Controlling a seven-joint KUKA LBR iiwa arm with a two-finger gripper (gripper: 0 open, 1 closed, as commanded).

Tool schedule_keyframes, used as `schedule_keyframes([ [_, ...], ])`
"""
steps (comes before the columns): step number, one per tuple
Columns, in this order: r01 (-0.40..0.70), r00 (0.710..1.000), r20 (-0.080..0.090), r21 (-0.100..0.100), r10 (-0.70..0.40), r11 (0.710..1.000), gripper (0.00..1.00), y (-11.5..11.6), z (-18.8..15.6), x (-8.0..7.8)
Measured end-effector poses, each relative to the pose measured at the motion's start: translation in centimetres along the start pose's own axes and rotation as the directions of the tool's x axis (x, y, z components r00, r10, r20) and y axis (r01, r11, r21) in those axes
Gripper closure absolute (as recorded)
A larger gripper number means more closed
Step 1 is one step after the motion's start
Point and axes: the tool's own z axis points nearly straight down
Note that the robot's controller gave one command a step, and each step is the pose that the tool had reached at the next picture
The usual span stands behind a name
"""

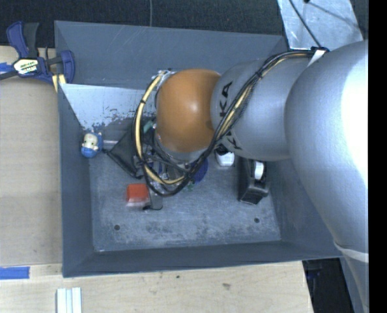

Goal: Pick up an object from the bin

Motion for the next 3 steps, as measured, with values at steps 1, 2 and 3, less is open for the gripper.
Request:
schedule_keyframes([
  [1, 0.000, 1.000, 0.006, -0.003, 0.000, 1.000, 1.00, 0.2, -0.5, -0.1],
  [2, 0.215, 0.977, 0.000, -0.002, -0.215, 0.977, 1.00, 2.3, -1.4, 2.1],
  [3, 0.221, 0.975, 0.013, 0.000, -0.221, 0.975, 1.00, 2.1, -11.9, 1.0],
])
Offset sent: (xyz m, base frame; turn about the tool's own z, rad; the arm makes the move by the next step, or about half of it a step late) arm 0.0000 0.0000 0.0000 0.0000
